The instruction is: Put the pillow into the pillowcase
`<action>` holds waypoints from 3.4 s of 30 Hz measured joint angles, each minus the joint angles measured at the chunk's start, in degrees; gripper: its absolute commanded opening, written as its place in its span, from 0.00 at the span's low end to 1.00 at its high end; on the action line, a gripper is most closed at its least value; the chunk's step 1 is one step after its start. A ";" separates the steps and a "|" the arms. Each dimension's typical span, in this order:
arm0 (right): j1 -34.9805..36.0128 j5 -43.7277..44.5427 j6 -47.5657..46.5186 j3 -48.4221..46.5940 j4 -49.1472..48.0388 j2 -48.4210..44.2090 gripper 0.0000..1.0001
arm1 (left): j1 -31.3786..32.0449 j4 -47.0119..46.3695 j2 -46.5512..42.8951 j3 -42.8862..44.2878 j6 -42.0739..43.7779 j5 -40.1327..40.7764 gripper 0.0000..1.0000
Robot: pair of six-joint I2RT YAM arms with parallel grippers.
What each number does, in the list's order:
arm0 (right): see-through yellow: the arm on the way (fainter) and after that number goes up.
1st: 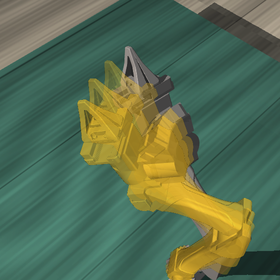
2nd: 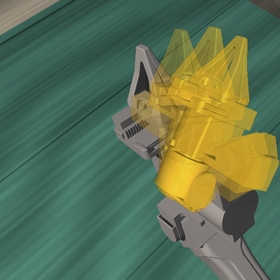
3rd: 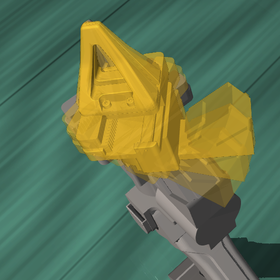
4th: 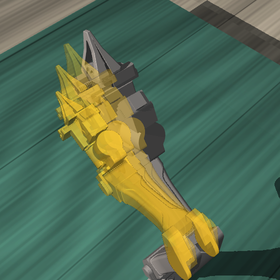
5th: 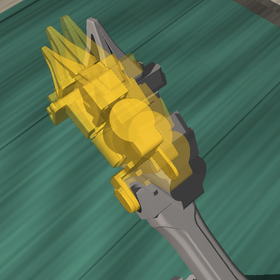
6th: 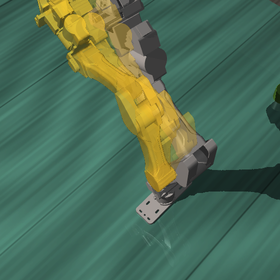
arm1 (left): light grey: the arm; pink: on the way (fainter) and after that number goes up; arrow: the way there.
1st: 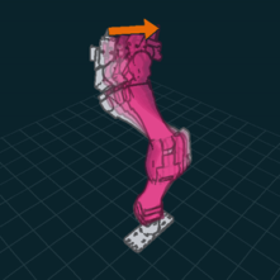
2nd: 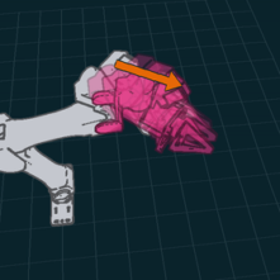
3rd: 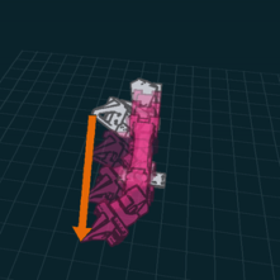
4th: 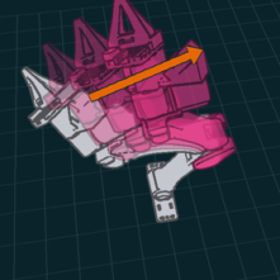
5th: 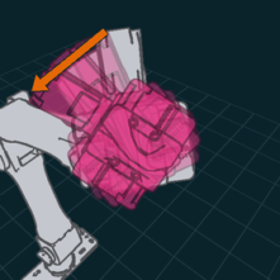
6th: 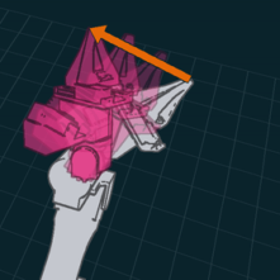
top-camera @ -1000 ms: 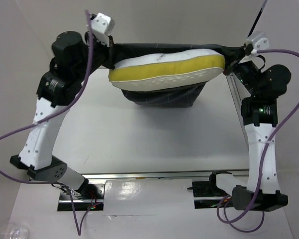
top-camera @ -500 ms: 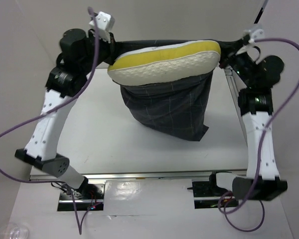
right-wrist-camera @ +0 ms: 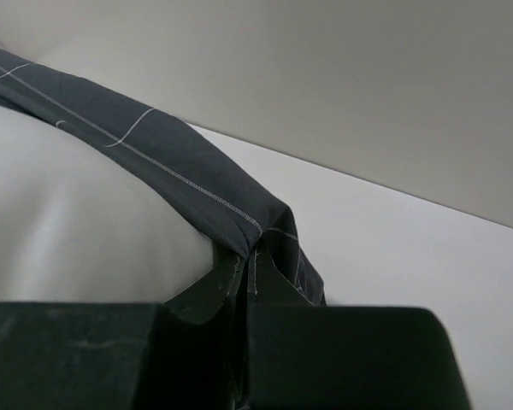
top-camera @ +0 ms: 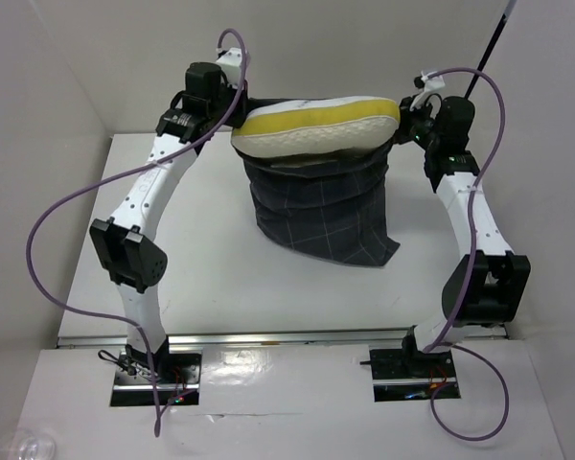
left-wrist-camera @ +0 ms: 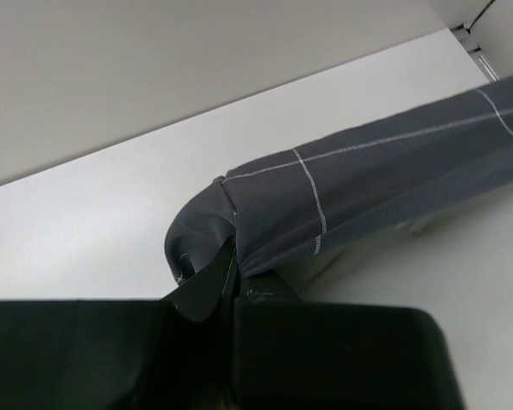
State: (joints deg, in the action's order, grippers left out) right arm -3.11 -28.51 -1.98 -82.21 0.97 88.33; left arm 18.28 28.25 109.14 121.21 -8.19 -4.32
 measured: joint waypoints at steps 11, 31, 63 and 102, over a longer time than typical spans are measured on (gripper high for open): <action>0.76 2.32 1.66 -7.17 -1.05 6.84 0.00 | -1.64 2.01 10.80 13.99 -0.09 0.15 0.00; -0.44 -5.33 12.87 -24.02 -5.92 3.63 0.00 | -1.27 2.56 -1.01 20.28 4.79 -0.68 0.00; -1.01 -8.72 5.22 -18.14 -2.14 4.35 0.00 | 0.66 -3.80 -7.82 1.29 5.51 -0.13 0.00; -0.85 -12.83 7.26 -13.25 -34.14 -15.93 0.00 | 7.96 -22.01 -29.46 -6.71 11.56 4.85 0.00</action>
State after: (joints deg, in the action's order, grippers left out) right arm -3.97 -41.34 5.28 -95.46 -33.17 72.40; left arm 26.24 6.24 79.68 114.50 3.38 0.54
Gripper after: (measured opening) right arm 0.008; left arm 0.067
